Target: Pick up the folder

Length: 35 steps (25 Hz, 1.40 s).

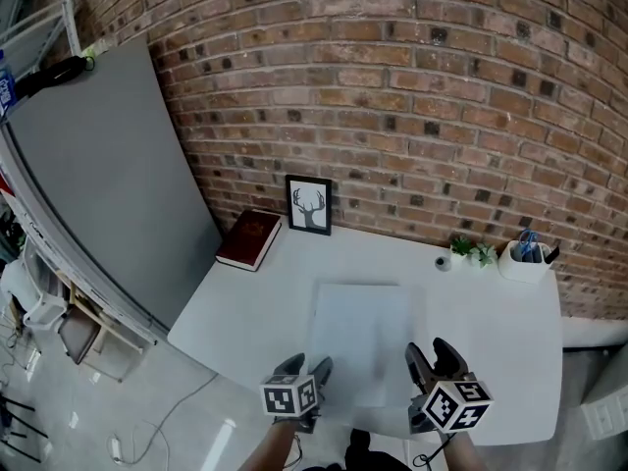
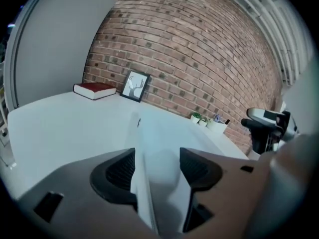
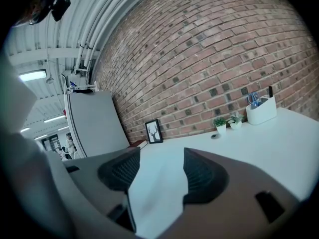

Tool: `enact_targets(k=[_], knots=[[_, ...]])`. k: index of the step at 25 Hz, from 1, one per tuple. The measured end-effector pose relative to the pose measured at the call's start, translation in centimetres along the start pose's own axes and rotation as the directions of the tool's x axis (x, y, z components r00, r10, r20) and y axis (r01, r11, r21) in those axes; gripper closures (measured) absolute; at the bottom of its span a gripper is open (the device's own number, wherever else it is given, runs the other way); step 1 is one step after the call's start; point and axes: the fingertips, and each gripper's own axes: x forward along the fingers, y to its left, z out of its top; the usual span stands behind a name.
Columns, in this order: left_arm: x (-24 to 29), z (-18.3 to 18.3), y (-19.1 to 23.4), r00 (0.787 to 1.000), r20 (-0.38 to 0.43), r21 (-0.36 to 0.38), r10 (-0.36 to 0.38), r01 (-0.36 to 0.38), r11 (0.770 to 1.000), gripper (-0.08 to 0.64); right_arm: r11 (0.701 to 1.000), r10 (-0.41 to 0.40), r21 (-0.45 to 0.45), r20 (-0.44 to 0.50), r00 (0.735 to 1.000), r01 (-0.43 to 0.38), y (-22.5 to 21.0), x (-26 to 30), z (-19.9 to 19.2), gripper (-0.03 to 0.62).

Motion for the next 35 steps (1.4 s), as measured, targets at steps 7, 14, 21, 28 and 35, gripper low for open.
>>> enact_targets(k=[7, 14, 21, 28, 35], knots=[[0.7, -0.8, -0.2, 0.998, -0.035, -0.024, -0.047, 0.047, 0.999, 0.302, 1.000, 0.000, 0.005, -0.029, 1.000, 0.000, -0.5, 0.9, -0.8, 0.331], [0.9, -1.1, 0.1, 0.996, -0.059, -0.043, -0.064, 0.061, 0.997, 0.304, 1.000, 0.007, 0.007, -0.075, 0.997, -0.007, -0.6, 2.3, -2.0, 0.331], [1.0, -1.2, 0.3, 0.996, -0.077, -0.035, -0.054, 0.052, 0.998, 0.304, 0.999, -0.002, -0.048, -0.117, 0.993, -0.004, -1.3, 4.7, -2.5, 0.321], [1.0, -1.2, 0.1, 0.997, -0.067, -0.037, -0.045, 0.042, 0.998, 0.305, 0.999, -0.021, -0.045, -0.166, 0.986, 0.014, -3.1, 7.7, -3.0, 0.307], [1.0, -1.0, 0.1, 0.997, -0.067, -0.033, -0.042, 0.039, 0.999, 0.305, 0.998, -0.053, -0.034, -0.267, 0.962, 0.045, -4.8, 10.1, -5.8, 0.281]])
